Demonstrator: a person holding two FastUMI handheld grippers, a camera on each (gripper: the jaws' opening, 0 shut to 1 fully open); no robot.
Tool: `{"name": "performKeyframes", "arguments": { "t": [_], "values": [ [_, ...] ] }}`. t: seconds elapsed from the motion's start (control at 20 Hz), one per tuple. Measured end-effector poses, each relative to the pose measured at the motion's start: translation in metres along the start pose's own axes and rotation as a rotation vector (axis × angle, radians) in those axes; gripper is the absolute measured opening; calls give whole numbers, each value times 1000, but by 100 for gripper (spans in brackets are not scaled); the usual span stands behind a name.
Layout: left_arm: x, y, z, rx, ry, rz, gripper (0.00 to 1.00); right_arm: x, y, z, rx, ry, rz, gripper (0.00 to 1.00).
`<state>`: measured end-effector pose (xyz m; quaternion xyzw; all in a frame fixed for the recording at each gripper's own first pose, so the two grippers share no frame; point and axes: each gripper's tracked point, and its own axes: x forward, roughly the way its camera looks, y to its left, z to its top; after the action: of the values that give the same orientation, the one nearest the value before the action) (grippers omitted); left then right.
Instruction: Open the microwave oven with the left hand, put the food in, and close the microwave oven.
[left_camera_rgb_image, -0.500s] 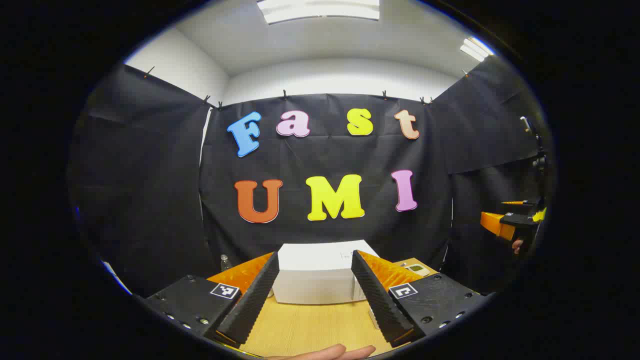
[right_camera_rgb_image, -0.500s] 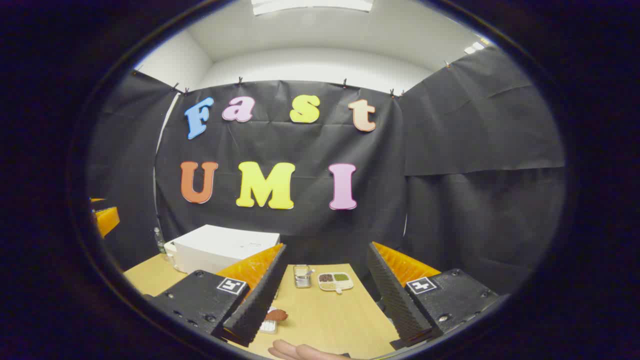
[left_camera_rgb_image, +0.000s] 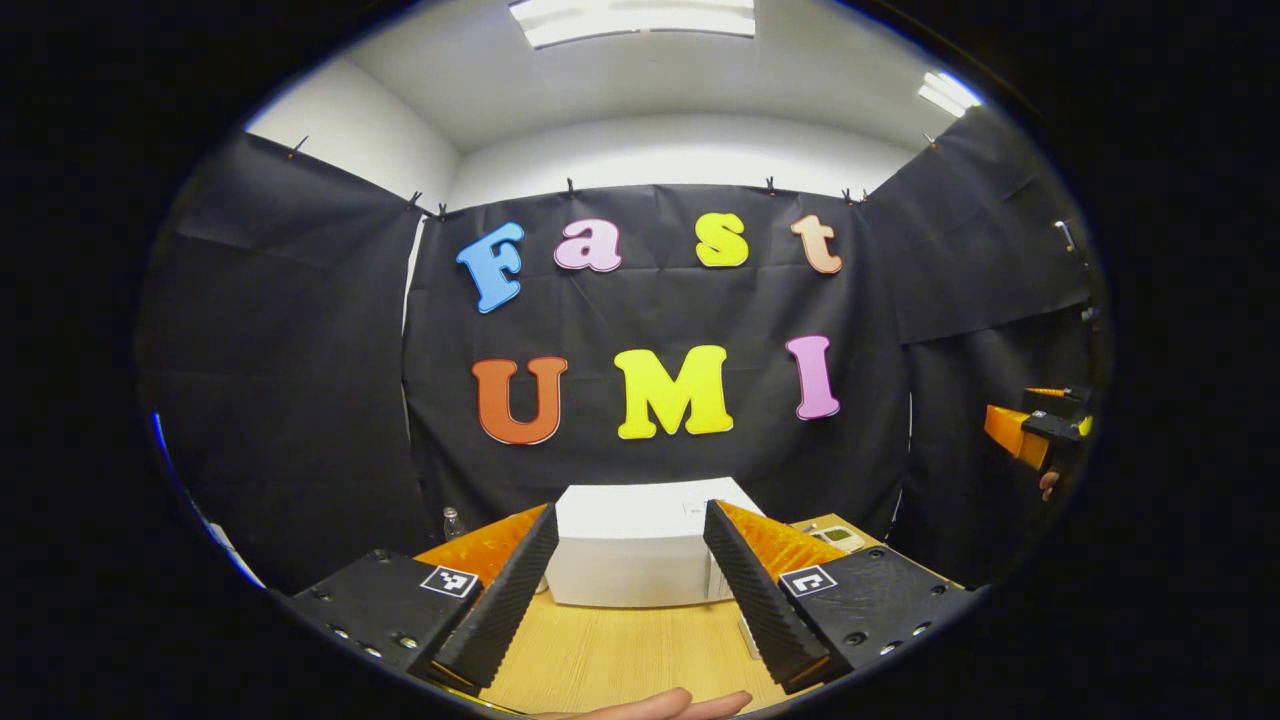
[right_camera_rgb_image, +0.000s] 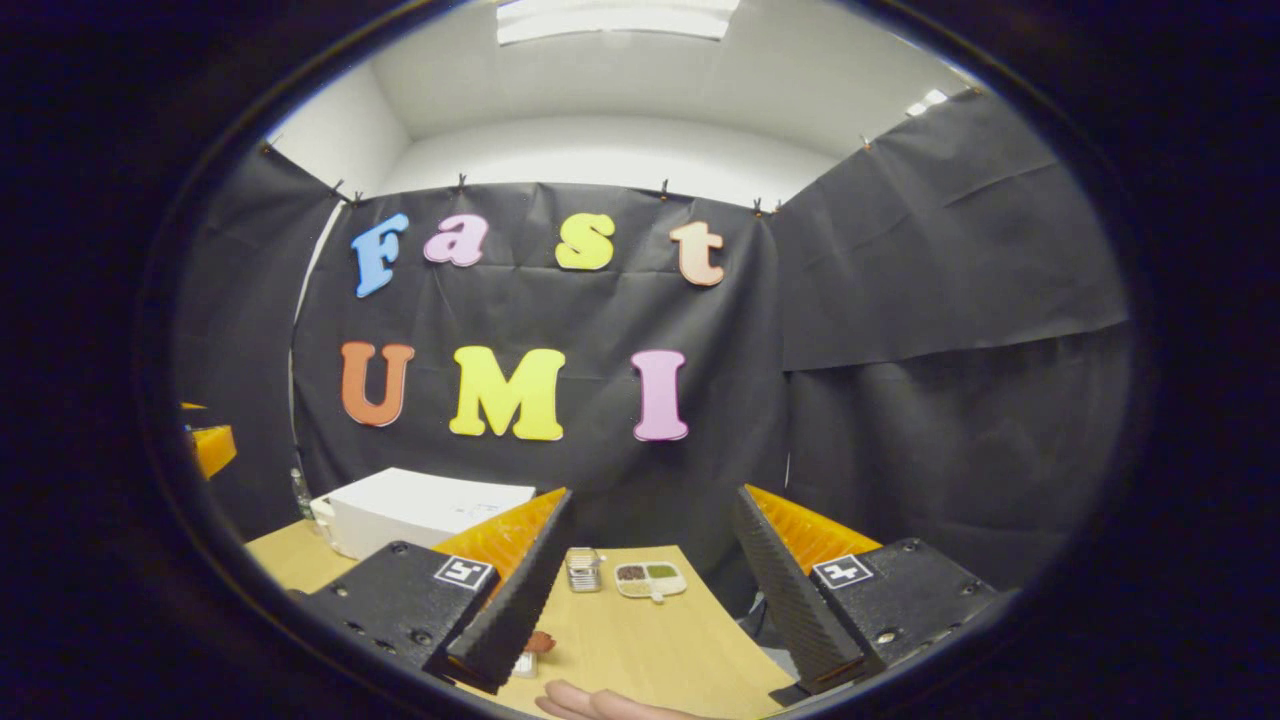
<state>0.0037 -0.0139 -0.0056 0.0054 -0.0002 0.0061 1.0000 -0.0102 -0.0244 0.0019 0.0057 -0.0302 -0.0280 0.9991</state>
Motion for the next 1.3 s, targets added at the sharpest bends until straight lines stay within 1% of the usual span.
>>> {"name": "performKeyframes", "arguments": {
  "t": [0.05, 0.1, 0.2, 0.35, 0.45, 0.55, 0.6, 0.65, 0.7, 0.8, 0.9, 1.0, 1.05, 1.1, 1.15, 1.2, 1.25, 1.3],
  "values": [
    [1, -3, 0, -7, 2, -6, 94, 1, 1, -1, 1, 0, 0, 92],
    [1, -4, -2, -18, 6, -5, 94, 1, 0, -2, -1, 1, 1, 100],
    [5, -9, 1, -37, -4, -8, 94, 3, -1, -4, -5, 5, 10, 100],
    [20, -18, -5, -39, -12, -23, 93, 4, -4, -7, -3, 0, 20, 100],
    [35, -23, -22, -49, 10, -21, 94, 5, -8, -10, -11, -10, 21, 100],
    [58, -34, -39, -58, 25, -39, 93, 6, -12, -16, -12, -19, 20, 100],
    [71, -39, -49, -60, 33, -49, 93, 7, -12, -19, -1, -15, 27, 92],
    [83, -44, -61, -59, 48, -61, 85, 8, -10, -24, 11, -2, 37, 93],
    [97, -49, -74, -59, 62, -76, 93, 11, -9, -29, 23, 8, 46, 100],
    [122, -61, -102, -78, 96, -94, 94, 15, -9, -33, 39, 22, 54, 100],
    [145, -79, -136, -116, 142, -129, 94, 15, -8, -40, 45, 39, 61, 100],
    [164, -87, -170, -127, 193, -132, 93, 8, -6, -44, 54, 48, 78, 100],
    [175, -89, -186, -124, 210, -124, 93, 5, -5, -43, 55, 42, 87, 93],
    [185, -93, -200, -120, 222, -124, 93, 1, -7, -44, 51, 33, 87, 92],
    [194, -98, -215, -112, 237, -128, 93, -2, -10, -43, 45, 21, 86, 92],
    [202, -102, -228, -107, 250, -136, 92, -5, -10, -45, 41, 15, 94, 100],
    [209, -107, -238, -103, 257, -151, 92, -6, -10, -45, 40, 14, 102, 92],
    [216, -111, -246, -109, 255, -160, 92, -6, -13, -49, 38, 16, 105, 92]
  ]
}}
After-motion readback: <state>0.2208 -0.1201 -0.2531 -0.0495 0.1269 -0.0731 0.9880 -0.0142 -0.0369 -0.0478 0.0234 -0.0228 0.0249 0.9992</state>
